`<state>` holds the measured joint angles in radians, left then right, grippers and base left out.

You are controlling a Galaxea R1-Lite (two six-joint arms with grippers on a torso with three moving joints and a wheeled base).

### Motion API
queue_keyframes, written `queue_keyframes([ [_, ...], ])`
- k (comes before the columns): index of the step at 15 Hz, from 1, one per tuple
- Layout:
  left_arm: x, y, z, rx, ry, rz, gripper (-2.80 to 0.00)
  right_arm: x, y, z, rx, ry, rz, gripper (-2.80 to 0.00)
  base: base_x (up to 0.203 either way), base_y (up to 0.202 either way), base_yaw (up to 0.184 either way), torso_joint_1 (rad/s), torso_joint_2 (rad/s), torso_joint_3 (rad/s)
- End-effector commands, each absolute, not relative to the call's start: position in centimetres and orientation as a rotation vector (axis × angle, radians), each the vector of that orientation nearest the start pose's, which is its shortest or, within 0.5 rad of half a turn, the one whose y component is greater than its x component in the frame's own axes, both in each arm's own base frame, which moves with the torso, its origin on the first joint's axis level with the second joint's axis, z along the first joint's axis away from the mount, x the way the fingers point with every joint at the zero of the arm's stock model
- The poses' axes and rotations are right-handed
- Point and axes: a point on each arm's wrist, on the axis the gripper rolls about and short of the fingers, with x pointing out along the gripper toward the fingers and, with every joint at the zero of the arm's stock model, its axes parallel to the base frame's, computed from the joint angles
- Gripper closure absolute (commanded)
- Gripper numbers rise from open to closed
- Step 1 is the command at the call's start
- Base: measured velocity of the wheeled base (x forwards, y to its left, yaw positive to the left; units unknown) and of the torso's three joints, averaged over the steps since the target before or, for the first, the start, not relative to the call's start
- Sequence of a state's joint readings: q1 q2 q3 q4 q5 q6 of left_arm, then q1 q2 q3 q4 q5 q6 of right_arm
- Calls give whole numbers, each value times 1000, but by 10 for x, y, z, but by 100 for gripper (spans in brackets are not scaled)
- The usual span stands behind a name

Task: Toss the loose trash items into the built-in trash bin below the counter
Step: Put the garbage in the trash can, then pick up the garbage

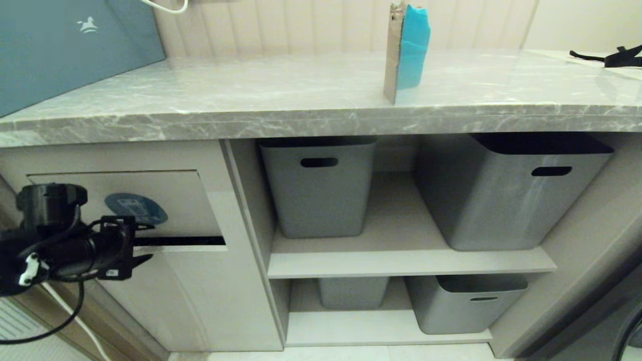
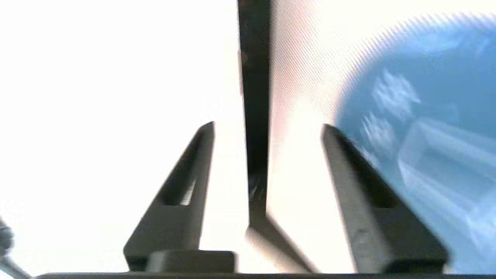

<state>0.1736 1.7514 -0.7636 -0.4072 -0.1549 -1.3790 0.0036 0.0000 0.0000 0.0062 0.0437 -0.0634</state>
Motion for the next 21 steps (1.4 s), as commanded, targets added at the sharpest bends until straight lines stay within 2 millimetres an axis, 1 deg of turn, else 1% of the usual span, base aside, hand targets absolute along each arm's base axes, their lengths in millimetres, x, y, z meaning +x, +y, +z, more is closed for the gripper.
queue_keyframes([
  [1, 273, 44, 145, -1406, 449, 383, 0, -23, 1, 75, -63, 3, 49, 0, 0, 0, 0, 0, 0, 0],
  [2, 272, 44, 146, -1403, 446, 382, 0, -23, 1, 75, -64, 3, 49, 0, 0, 0, 0, 0, 0, 0],
  [3, 266, 43, 151, -1401, 430, 369, 0, -23, 1, 75, -63, 5, 49, 0, 0, 0, 0, 0, 0, 0],
  [5, 245, 39, 164, -1368, 394, 331, 0, -23, 1, 75, -63, 4, 49, 0, 0, 0, 0, 0, 0, 0],
  [6, 228, 36, 168, -1330, 381, 308, 0, -23, 1, 75, -63, 3, 49, 0, 0, 0, 0, 0, 0, 0],
  [9, 162, 24, 185, -1118, 287, 176, 0, -23, 1, 75, -64, 3, 49, 0, 0, 0, 0, 0, 0, 0],
  [11, 113, 12, 194, -900, 209, 50, 0, -23, 1, 75, -64, 5, 49, 0, 0, 0, 0, 0, 0, 0],
  [12, 93, 8, 194, -781, 176, -6, 0, -23, 1, 75, -64, 3, 49, 0, 0, 0, 0, 0, 0, 0],
  [14, 59, 0, 187, -501, 118, -117, 0, -23, 1, 75, -64, 3, 49, 0, 0, 0, 0, 0, 0, 0],
  [15, 46, -2, 179, -322, 88, -163, 0, -23, 1, 75, -64, 3, 49, 0, 0, 0, 0, 0, 0, 0],
  [16, 36, -4, 167, -178, 70, -193, 0, -23, 1, 75, -64, 3, 49, 0, 0, 0, 0, 0, 0, 0],
  [17, 26, -5, 154, -77, 51, -212, 0, -23, 1, 75, -64, 4, 49, 0, 0, 0, 0, 0, 0, 0],
  [19, 9, -6, 130, 70, -8, -233, 0, -23, 1, 75, -64, 3, 49, 0, 0, 0, 0, 0, 0, 0],
  [21, -5, -6, 110, 152, -61, -245, 0, -23, 1, 75, -63, 3, 49, 0, 0, 0, 0, 0, 0, 0],
])
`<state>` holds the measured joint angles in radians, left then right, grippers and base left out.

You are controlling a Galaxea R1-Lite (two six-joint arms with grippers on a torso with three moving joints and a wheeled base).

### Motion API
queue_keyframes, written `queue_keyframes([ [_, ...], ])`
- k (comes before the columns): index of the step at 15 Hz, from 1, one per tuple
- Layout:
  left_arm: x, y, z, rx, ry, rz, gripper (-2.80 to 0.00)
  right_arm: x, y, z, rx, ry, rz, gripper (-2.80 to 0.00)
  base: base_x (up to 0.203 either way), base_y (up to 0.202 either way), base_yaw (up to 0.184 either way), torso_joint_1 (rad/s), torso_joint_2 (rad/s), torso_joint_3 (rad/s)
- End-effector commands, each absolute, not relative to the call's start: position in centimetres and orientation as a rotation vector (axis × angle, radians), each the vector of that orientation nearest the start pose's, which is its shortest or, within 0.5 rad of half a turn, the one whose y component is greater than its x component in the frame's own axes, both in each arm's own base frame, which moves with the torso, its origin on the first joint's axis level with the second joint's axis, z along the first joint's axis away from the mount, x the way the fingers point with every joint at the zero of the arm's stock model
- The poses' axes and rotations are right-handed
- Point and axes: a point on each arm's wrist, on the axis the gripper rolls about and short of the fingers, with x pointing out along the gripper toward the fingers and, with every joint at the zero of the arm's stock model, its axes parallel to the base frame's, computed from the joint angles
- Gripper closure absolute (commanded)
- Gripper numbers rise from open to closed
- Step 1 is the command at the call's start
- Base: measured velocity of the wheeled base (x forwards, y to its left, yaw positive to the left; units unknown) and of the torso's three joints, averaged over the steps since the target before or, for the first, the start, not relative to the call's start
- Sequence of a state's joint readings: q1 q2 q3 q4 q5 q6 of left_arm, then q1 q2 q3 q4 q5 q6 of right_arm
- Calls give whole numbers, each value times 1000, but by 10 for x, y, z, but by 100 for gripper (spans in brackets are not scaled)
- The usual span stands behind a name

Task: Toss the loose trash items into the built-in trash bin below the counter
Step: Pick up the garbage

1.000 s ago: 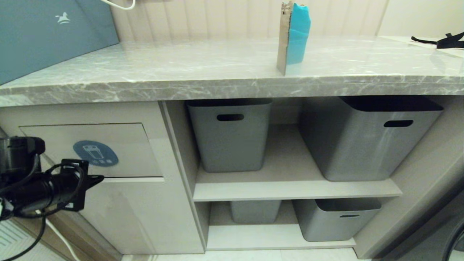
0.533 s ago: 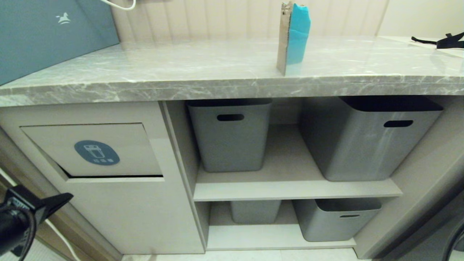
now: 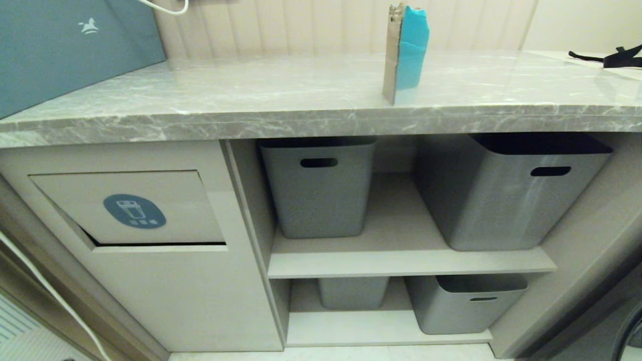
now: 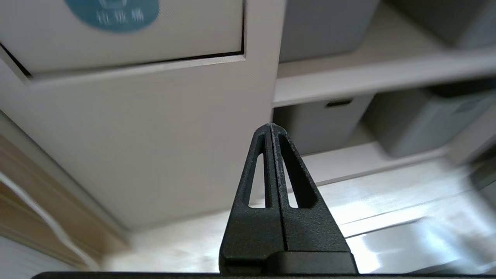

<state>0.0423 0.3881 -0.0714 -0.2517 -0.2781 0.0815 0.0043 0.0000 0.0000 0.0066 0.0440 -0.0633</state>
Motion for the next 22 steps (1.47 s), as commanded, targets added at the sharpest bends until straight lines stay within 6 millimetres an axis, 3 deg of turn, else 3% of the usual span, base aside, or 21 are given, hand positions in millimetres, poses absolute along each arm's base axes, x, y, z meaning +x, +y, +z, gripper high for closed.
queue_keyframes([
  [1, -10, -6, 103, 172, -69, -250, 0, -23, 1, 75, -63, 3, 49, 0, 0, 0, 0, 0, 0, 0],
  [4, -21, -6, 92, 199, -130, -226, 0, -23, 1, 75, -63, 3, 49, 0, 0, 0, 0, 0, 0, 0],
  [8, -23, 0, 82, 107, -61, 24, 0, -23, 1, 75, -63, 3, 49, 0, 0, 0, 0, 0, 0, 0],
  [10, -23, 0, 75, 90, 17, -2, 0, -23, 1, 75, -64, 3, 49, 0, 0, 0, 0, 0, 0, 0],
  [22, -23, -1, 75, 159, 14, -34, 0, -23, 1, 75, -74, 3, 51, 0, 0, 0, 0, 0, 0, 0],
])
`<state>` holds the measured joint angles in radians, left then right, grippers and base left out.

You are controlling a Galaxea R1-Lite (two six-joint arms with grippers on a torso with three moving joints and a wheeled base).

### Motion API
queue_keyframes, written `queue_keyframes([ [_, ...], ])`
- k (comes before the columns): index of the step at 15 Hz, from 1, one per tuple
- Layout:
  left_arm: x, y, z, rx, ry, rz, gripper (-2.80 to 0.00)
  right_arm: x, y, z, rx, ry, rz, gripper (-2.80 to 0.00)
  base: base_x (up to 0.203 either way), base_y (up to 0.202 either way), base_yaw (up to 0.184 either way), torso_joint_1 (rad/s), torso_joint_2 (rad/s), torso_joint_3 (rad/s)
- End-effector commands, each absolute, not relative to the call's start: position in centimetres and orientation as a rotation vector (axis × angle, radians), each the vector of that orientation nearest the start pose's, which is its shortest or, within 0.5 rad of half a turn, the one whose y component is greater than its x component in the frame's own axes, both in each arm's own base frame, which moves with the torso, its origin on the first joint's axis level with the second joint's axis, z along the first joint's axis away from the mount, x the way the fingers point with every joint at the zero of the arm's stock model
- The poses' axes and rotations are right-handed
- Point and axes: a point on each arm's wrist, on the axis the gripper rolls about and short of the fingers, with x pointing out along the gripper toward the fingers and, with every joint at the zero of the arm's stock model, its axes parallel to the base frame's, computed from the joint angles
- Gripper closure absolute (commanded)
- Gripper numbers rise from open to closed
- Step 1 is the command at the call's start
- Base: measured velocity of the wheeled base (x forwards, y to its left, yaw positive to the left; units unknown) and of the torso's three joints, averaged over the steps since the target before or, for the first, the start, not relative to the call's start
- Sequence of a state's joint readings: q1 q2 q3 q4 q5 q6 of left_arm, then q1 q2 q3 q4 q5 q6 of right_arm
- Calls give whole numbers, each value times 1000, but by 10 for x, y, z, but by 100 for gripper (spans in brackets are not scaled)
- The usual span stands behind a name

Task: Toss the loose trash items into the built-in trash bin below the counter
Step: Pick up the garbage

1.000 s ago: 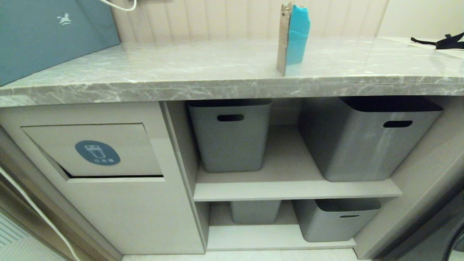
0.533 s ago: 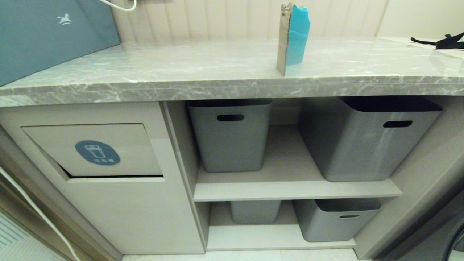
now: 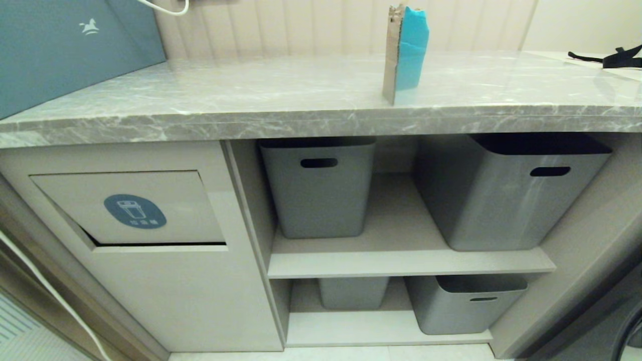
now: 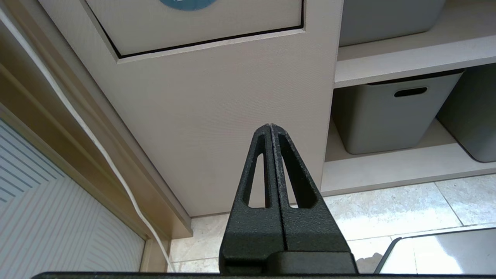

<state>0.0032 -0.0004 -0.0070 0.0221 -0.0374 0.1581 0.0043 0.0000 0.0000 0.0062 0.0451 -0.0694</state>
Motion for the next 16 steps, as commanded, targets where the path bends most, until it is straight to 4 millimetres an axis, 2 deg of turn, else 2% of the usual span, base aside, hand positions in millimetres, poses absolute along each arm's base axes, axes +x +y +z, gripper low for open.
queue_keyframes([
  [1, -23, -1, 75, 159, 14, -35, 0, -23, 1, 75, -78, 3, 51, 0, 0, 0, 0, 0, 0, 0],
  [4, -23, -1, 75, 168, 14, -37, 0, -23, 1, 75, -78, 3, 51, 0, 0, 0, 0, 7, -28, -7],
  [8, -23, -1, 75, 188, 7, -58, 0, -23, 1, 75, -78, 3, 51, 0, 0, 0, 0, 78, -242, -255],
  [16, -23, -1, 75, 188, 5, -58, 0, -23, 1, 75, -78, 3, 51, 0, 0, 0, 0, 184, -505, -294],
])
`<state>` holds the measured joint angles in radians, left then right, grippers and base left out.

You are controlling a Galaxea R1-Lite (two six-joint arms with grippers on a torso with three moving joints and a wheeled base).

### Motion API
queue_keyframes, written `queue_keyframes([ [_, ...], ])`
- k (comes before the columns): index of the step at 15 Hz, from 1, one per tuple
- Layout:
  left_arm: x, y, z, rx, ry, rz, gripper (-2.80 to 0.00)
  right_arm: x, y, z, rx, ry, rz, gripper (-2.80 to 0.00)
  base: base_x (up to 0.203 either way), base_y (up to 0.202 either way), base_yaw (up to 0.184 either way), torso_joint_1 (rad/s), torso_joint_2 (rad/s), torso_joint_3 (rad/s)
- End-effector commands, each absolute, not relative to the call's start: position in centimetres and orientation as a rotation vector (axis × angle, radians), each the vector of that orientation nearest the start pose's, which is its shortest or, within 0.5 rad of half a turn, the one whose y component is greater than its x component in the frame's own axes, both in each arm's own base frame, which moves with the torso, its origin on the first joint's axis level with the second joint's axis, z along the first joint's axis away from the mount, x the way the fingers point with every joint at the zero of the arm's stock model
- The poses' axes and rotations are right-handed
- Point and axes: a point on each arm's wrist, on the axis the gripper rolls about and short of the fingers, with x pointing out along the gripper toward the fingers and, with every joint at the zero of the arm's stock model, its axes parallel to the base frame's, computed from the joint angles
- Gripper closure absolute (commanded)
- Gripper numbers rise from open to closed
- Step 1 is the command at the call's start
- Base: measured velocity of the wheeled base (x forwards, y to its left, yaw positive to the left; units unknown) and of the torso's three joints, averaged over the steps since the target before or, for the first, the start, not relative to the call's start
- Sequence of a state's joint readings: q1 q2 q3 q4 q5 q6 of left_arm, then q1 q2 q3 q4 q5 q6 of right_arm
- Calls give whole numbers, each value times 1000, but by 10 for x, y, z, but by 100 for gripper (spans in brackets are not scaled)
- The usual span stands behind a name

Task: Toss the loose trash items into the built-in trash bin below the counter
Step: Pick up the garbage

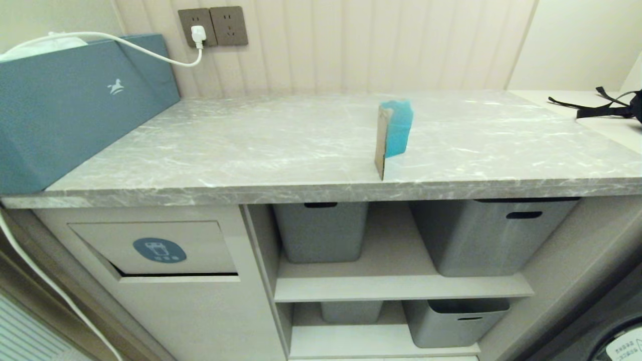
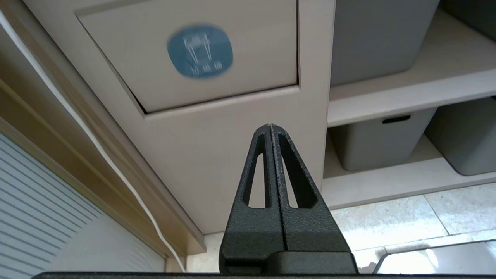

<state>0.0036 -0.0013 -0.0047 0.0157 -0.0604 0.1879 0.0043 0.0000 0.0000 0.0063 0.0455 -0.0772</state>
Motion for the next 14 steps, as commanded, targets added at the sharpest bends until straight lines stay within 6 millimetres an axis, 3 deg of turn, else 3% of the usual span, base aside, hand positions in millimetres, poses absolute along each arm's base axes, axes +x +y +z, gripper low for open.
queue_keyframes([
  [1, -23, -1, 75, 188, 5, -58, 0, -23, 1, 75, -78, 3, 51, 0, 0, 0, 0, 186, -471, -282],
  [5, -23, -1, 75, 188, 5, -59, 0, -23, 1, 75, -78, 3, 51, 0, 0, 0, 0, 175, -415, -241],
  [14, -23, -1, 75, 188, 5, -59, 0, -23, 1, 75, -72, 3, 51, 0, 0, 0, 0, 14, -30, -18],
])
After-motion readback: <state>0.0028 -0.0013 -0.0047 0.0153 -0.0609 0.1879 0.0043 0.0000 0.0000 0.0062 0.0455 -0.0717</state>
